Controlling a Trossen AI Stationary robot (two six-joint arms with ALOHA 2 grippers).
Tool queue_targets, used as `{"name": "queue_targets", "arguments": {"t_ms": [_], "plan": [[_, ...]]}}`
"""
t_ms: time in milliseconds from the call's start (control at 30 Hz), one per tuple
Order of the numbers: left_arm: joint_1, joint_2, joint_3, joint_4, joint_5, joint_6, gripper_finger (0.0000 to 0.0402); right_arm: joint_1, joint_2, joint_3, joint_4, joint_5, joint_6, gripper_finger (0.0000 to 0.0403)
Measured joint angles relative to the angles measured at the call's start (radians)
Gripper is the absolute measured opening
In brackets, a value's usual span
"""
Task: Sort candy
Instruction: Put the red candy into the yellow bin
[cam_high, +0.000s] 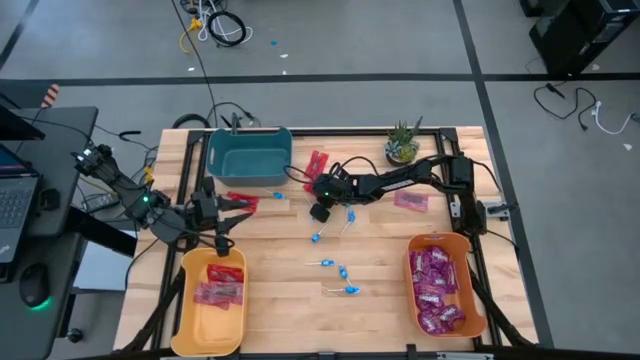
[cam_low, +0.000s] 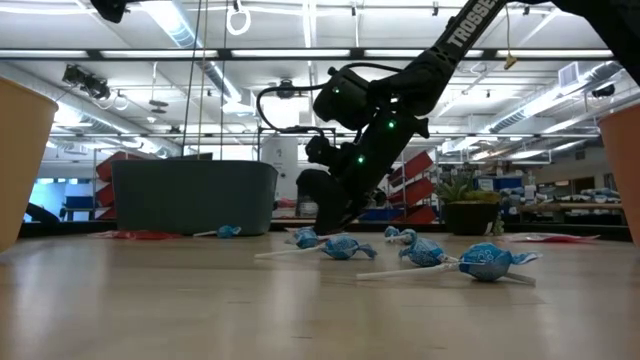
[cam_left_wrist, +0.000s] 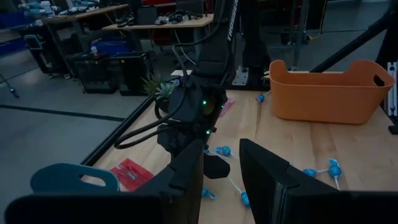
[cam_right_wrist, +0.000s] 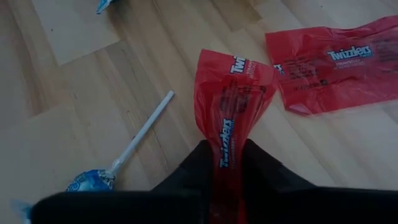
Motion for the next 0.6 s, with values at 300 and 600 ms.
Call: {"name": "queue_targets", "arguments": {"t_ms": [300, 600], "plan": [[0.0, 0.0, 0.0, 0.0, 0.0, 0.0, 0.0108, 0.0, 0.0, -0.002, 0.021, -0.001, 0.01, 0.0053], [0.0, 0.0, 0.0, 0.0, 0.0, 0.004, 0.0108, 0.003, -0.03, -0.004, 0.02, -0.007, 0.009, 0.0052]]}}
